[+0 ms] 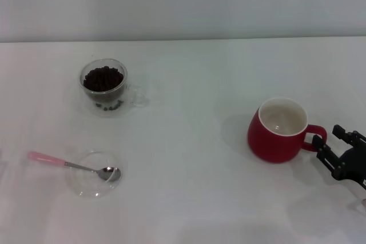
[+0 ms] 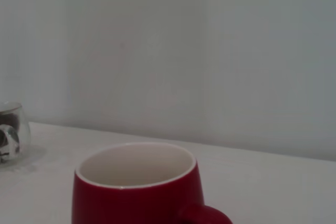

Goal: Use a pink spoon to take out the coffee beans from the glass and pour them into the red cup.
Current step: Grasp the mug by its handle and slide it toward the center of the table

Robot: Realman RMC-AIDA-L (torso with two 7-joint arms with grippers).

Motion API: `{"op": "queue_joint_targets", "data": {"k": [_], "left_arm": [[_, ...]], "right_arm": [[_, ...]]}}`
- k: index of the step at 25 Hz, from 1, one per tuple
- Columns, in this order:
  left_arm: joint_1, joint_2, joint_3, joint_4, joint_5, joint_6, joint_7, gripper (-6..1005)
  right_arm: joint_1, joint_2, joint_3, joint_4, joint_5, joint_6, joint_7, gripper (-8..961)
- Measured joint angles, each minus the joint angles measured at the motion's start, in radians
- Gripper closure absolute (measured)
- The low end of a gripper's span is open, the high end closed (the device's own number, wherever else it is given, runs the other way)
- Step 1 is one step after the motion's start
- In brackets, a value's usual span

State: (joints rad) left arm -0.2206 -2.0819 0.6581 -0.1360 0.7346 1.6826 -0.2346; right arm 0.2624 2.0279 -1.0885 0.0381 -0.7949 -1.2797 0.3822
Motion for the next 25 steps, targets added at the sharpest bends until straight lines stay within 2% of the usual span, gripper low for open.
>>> {"op": "queue_joint_targets", "data": {"k": [2,7,12,18,23,25], "left_arm": [[0.002,0.001,-0.001,0.005,-0.001,-0.003,0.000,123],[0.005,0.001,-0.002,0.013,-0.001,-0.004,0.000,124],[0.004,0.002,-0.005,0.013,-0.003,-0.005,0.000,124],[0.004,0.002,-0.007,0.013,-0.005,-0.005,0.000,123],[0.004,0.002,-0.007,0.013,-0.006,-0.006,0.000,123],[0.006,0.002,-0.008,0.014,-0.008,-0.006,0.000,123]], "right_arm": [[0.005,0.000,-0.001,0.000,0.000,0.000,0.004,275],[0.013,0.000,-0.008,0.000,-0.001,0.004,0.014,448],[0.020,0.000,-0.012,0.000,-0.009,0.004,0.015,471],[0.024,0.000,-0.014,0.000,-0.038,-0.002,0.017,647],[0.031,0.000,-0.014,0.000,-0.065,-0.009,0.025,756],[0.034,0.000,-0.018,0.000,-0.078,-0.013,0.026,757]]}}
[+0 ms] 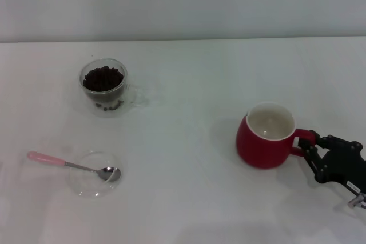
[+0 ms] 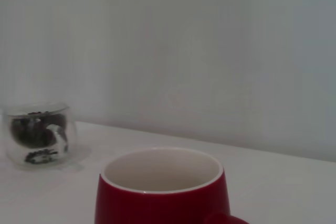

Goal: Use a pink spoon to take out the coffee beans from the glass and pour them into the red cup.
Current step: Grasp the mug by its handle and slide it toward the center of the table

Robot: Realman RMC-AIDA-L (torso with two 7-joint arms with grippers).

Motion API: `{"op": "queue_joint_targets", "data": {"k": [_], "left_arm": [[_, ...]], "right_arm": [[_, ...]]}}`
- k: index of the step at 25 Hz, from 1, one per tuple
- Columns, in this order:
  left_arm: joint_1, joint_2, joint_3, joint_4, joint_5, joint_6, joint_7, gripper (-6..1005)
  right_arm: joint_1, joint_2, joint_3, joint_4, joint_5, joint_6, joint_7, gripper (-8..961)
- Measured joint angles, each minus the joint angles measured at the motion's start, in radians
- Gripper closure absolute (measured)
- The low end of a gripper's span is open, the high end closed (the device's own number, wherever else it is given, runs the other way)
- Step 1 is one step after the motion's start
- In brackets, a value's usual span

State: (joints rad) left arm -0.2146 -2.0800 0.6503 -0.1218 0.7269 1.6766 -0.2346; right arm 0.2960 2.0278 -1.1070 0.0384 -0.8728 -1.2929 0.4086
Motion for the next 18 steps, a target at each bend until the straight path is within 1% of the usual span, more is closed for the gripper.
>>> {"op": "queue_joint_targets", "data": {"k": [8,14,18], "left_arm": [[0.003,0.000,0.000,0.001,-0.001,0.000,0.000,124],[0.003,0.000,0.000,0.001,-0.001,0.000,0.001,124],[0.003,-0.001,0.000,0.001,-0.001,0.001,0.002,124]], "right_arm": [[0.004,0.000,-0.061,0.000,-0.032,-0.051,0.005,759],[0.004,0.000,-0.062,-0.001,-0.117,-0.120,0.008,761],[0.007,0.000,-0.062,-0.001,-0.156,-0.143,0.008,763]]}}
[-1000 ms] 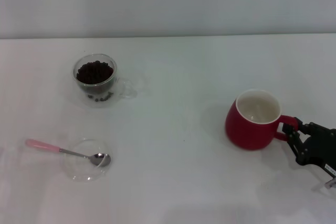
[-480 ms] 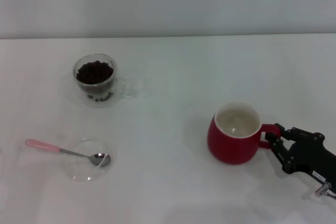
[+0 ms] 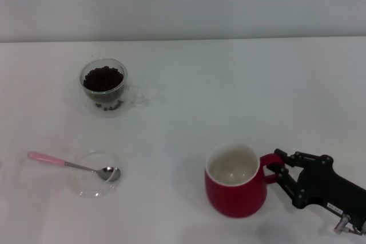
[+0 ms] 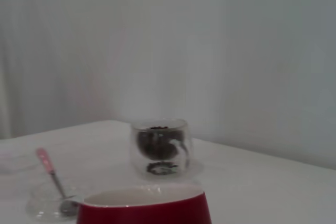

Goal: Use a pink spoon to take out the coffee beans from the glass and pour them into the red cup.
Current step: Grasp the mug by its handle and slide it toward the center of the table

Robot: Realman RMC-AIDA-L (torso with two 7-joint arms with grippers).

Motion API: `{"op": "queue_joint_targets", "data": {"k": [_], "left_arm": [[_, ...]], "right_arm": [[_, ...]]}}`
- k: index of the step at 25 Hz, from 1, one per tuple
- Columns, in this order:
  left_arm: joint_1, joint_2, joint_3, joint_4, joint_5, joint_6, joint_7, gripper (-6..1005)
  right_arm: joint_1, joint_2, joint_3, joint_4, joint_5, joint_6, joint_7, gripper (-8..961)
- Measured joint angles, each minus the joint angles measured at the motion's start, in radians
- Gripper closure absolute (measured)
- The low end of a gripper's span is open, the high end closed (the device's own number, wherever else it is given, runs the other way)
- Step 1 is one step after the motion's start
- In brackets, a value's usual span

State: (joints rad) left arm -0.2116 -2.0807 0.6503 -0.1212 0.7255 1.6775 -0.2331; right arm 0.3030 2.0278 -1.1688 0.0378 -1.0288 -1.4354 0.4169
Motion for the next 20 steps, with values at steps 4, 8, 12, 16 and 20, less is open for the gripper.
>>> {"op": "queue_joint_targets", "data": {"k": [4,8,12,16,20], "left_arm": [[0.001,-0.002,0.001,0.000,0.000,0.000,0.000,124],[0.005,-0.003,0.003,0.000,0.000,0.003,0.000,123],[0.013,-0.002,0.003,0.000,0.000,0.008,0.000,123],[0.015,-0.002,0.003,0.000,0.000,0.008,0.000,123],[0.024,-0.002,0.001,0.000,0.000,0.008,0.000,123]], "right_arm": [[0.003,0.000,0.000,0.000,-0.025,-0.012,0.000,766],[0.004,0.000,-0.005,0.001,-0.028,-0.012,-0.003,769],[0.002,0.000,-0.014,-0.005,-0.028,-0.007,-0.014,771],[-0.001,-0.002,-0.026,-0.011,-0.028,-0.003,-0.038,772],[-0.002,-0.006,-0.029,-0.012,-0.028,-0.002,-0.050,772]]}}
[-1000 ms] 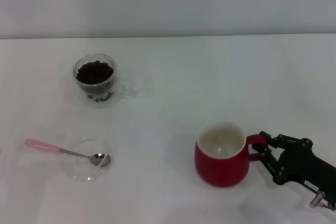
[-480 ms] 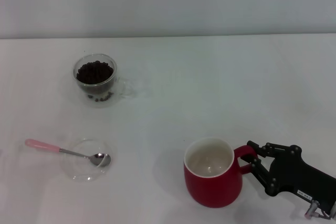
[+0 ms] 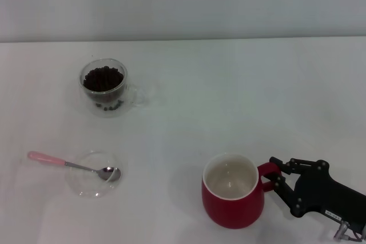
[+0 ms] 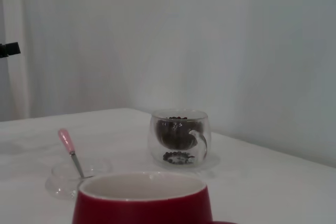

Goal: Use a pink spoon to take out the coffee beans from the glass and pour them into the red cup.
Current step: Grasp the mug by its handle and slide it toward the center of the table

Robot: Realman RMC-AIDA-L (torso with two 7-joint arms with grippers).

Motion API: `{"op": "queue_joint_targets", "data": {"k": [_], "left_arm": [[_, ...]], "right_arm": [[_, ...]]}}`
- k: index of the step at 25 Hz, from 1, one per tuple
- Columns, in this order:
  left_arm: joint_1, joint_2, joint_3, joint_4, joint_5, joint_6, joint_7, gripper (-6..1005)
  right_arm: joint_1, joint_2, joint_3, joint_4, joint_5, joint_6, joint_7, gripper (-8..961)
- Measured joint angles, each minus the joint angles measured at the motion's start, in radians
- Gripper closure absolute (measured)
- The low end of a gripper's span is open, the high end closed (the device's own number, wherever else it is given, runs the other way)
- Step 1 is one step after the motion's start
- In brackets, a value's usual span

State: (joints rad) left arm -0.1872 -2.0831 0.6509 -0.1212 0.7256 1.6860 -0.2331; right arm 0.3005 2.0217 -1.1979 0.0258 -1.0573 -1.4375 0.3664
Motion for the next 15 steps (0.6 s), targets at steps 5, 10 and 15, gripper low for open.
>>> {"op": "queue_joint_targets", "data": {"k": [5,10,15], "left_arm": [[0.002,0.000,0.000,0.000,0.000,0.000,0.000,124],[0.004,0.000,-0.001,-0.001,-0.005,-0.001,0.000,124],[0.011,-0.002,-0.001,-0.004,-0.010,-0.006,0.000,124]], "right_arm": [[0.001,-0.003,-0.047,-0.005,0.000,0.003,-0.007,752],[0.001,-0.005,-0.061,-0.009,0.000,0.006,-0.010,683],[-0.011,-0.011,-0.069,-0.013,0.001,0.002,-0.016,554]]}}
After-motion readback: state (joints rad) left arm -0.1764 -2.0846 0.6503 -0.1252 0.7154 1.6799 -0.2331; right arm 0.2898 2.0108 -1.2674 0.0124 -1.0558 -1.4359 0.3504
